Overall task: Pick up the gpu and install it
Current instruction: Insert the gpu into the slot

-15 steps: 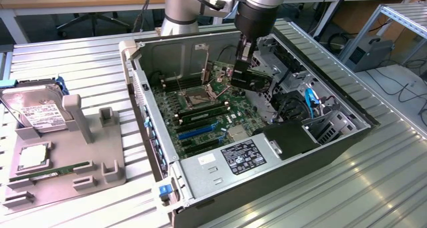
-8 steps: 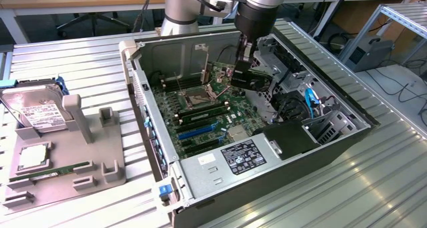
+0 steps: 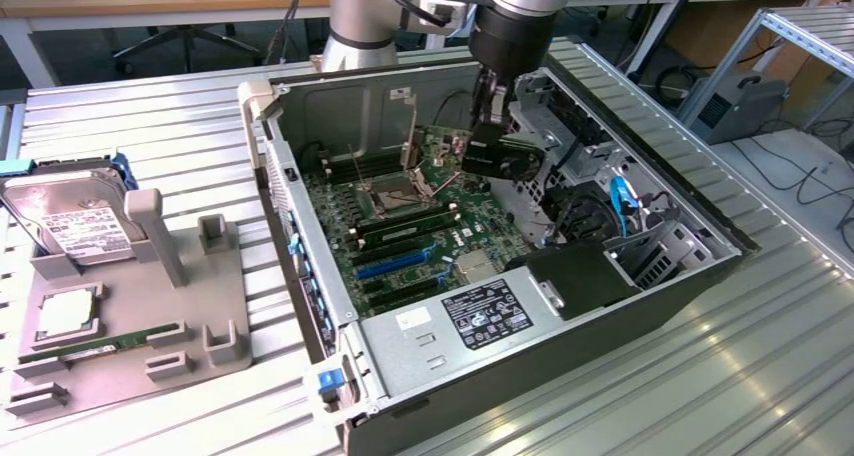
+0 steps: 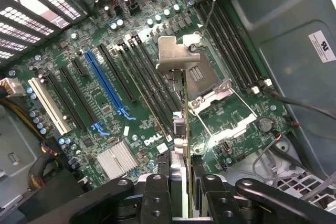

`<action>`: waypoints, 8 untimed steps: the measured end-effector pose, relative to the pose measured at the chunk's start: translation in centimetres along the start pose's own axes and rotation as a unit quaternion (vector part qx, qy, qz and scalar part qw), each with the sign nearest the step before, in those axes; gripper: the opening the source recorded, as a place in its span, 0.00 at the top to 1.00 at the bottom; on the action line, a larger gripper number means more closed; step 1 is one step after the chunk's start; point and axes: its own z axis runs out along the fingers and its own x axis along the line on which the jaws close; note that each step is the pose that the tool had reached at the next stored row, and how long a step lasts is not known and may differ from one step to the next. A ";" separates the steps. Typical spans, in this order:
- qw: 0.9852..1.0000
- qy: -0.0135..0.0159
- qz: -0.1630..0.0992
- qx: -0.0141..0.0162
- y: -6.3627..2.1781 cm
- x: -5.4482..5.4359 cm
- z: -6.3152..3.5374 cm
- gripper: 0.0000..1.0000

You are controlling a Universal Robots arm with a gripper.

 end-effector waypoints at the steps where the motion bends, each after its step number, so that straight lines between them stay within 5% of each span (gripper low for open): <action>1: 1.000 0.000 -0.003 0.000 0.00 0.0 0.00 0.73; 8: 1.000 0.001 -0.028 0.000 0.00 0.0 0.00 0.73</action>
